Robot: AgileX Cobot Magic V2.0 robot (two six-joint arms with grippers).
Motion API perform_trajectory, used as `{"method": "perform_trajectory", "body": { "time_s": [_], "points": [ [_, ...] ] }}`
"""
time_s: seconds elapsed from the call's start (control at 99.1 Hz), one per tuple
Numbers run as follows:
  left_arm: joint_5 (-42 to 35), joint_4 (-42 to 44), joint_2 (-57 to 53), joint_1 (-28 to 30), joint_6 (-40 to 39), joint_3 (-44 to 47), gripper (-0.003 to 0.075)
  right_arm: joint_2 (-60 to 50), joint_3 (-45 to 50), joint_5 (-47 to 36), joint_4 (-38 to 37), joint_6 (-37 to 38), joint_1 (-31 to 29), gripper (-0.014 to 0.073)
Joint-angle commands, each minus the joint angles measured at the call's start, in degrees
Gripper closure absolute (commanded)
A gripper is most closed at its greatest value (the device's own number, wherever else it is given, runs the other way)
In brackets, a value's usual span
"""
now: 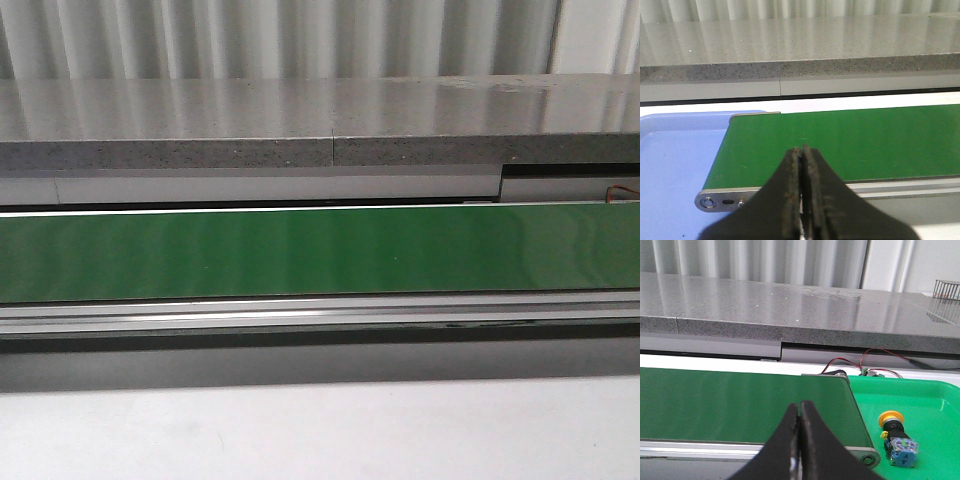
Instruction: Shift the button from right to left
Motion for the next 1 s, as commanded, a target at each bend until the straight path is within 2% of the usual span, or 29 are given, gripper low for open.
{"method": "perform_trajectory", "body": {
  "time_s": [0.0, 0.565, 0.727, 0.868, 0.989],
  "points": [
    [-4.4, -0.1, -1.8, -0.4, -0.5, 2.3, 0.0741, -1.1, -1.3, -4.3, -0.6, -0.2, -0.1, 0.0659],
    [-4.4, -0.1, -1.8, -0.4, -0.5, 2.3, 0.0741, -1.1, -1.6, -3.8, -0.6, -0.2, -0.1, 0.0659],
    [-4.4, -0.1, -1.8, -0.4, -0.5, 2.3, 0.0741, 0.6, -5.9, 5.0, -0.8, -0.2, -0.1, 0.0659],
    [-4.4, -0.1, -1.8, -0.4, -0.5, 2.3, 0.0741, 6.0, -13.8, 15.8, -0.8, -0.2, -0.1, 0.0659],
    [-4.4, -0.1, -1.8, -0.4, -0.5, 2.3, 0.0741, 11.8, -21.0, 21.7, -0.8, -0.2, -0.1, 0.0659]
  ]
}}
